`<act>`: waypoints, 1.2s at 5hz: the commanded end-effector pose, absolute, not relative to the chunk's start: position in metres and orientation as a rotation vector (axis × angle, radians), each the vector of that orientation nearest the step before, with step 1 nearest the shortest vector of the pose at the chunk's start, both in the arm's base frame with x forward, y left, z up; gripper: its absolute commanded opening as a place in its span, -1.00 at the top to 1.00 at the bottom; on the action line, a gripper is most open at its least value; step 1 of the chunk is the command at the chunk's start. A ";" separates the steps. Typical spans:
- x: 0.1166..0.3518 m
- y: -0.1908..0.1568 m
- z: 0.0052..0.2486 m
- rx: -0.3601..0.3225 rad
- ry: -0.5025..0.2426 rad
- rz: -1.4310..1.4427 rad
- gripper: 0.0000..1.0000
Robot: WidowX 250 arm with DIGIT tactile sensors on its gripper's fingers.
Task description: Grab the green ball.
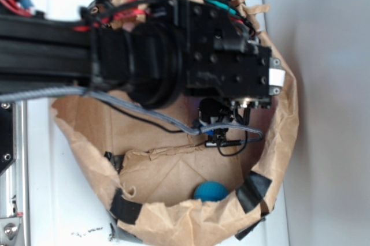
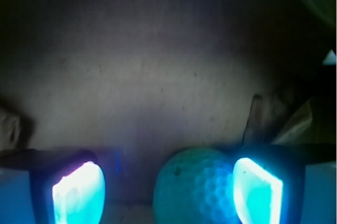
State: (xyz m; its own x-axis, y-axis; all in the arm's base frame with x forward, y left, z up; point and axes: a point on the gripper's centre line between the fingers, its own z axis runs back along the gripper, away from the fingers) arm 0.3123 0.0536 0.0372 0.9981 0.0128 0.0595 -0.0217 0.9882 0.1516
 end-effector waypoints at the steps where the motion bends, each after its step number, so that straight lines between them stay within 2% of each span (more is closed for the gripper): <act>1: 0.318 0.054 0.053 0.155 -0.161 -0.041 1.00; 3: 0.298 0.048 0.075 0.100 -0.223 -0.109 1.00; 5: 0.280 0.036 0.128 -0.047 -0.258 -0.095 1.00; 6: 0.274 0.038 0.149 -0.123 -0.234 -0.086 1.00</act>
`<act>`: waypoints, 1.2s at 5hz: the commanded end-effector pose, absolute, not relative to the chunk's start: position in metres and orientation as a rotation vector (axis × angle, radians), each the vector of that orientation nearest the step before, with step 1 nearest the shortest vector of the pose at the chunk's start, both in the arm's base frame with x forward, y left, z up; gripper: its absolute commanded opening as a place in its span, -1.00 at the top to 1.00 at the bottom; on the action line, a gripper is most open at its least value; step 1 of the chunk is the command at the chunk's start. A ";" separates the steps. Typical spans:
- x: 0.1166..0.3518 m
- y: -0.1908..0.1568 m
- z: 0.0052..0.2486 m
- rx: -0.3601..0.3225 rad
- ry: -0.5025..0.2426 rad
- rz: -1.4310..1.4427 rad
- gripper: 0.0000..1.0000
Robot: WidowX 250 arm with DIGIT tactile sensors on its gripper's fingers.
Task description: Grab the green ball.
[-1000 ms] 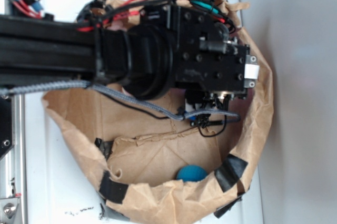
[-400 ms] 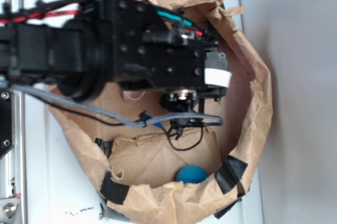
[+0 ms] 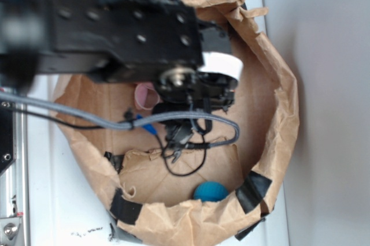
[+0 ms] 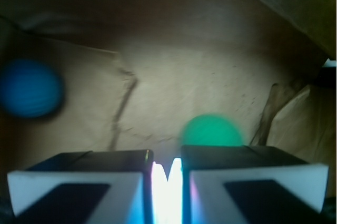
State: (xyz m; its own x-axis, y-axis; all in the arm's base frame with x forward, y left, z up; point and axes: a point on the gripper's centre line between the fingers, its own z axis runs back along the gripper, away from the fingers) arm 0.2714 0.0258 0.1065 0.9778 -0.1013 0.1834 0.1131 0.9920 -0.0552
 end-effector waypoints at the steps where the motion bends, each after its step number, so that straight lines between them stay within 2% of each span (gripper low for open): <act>1: 0.272 0.042 0.136 -0.079 -0.203 -0.099 -1.00; 2: 0.273 0.047 0.114 0.000 -0.200 -0.110 -1.00; 3: 0.284 0.062 0.090 0.059 -0.180 -0.082 -1.00; 4: 0.292 0.067 0.080 0.075 -0.177 -0.075 -1.00; 6: 0.304 0.056 0.050 0.111 -0.147 -0.109 -1.00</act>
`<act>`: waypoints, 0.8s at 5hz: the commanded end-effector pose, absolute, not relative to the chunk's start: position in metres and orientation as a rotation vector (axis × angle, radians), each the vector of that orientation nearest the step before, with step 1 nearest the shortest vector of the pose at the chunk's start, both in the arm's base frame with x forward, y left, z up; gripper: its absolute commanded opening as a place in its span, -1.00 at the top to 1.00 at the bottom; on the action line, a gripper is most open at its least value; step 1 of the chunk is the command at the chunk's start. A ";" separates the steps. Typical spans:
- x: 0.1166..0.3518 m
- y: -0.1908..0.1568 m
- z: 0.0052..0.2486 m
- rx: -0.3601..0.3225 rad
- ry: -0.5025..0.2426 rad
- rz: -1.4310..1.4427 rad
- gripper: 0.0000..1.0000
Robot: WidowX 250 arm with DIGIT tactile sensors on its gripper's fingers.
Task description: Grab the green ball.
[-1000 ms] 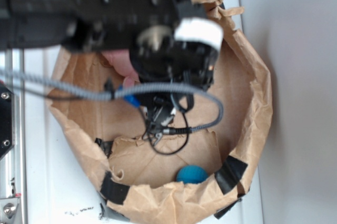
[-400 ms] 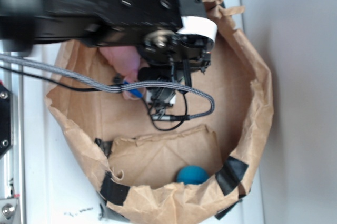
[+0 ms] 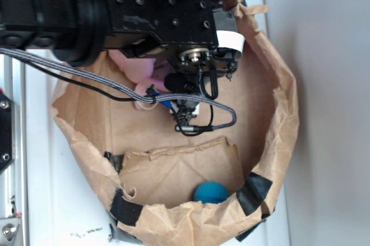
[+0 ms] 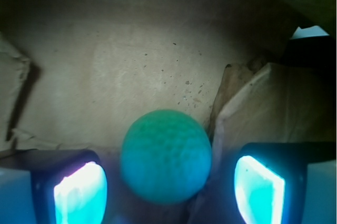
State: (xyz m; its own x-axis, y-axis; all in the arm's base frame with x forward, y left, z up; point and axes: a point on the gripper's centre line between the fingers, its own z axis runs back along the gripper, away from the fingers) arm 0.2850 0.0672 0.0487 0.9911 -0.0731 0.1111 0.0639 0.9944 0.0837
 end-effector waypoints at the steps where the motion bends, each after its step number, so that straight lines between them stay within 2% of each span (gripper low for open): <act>1: 0.309 0.053 0.042 0.142 -0.150 -0.098 1.00; 2: 0.313 0.053 0.045 0.133 -0.155 -0.094 1.00; 3: 0.309 0.049 0.061 0.098 -0.172 -0.091 1.00; 4: 0.296 0.048 0.099 0.009 -0.178 -0.088 1.00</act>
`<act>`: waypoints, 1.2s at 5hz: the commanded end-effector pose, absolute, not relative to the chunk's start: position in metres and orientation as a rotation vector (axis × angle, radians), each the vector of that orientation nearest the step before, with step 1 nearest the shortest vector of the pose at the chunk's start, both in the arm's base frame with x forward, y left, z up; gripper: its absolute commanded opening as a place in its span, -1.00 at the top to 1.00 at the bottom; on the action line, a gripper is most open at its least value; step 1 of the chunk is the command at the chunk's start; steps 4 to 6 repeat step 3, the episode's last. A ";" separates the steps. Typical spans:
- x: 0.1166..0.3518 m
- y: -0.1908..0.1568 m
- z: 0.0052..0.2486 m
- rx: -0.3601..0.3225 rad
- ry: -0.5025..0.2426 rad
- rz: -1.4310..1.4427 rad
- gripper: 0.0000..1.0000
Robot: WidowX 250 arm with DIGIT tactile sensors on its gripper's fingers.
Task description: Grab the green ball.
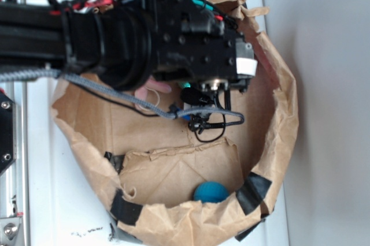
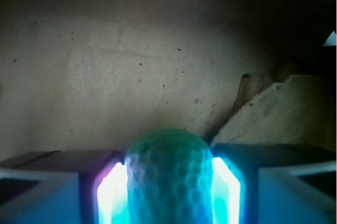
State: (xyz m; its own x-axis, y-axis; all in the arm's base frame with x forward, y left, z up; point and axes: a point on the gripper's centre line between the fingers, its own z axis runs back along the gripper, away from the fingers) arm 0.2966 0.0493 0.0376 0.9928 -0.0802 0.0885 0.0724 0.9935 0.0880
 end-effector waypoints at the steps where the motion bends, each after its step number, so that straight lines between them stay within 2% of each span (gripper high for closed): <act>1: 0.287 0.050 0.121 -0.055 -0.193 -0.084 1.00; 2: 0.277 0.048 0.135 -0.088 -0.205 -0.102 1.00; 6: 0.270 0.046 0.137 -0.072 -0.221 -0.109 1.00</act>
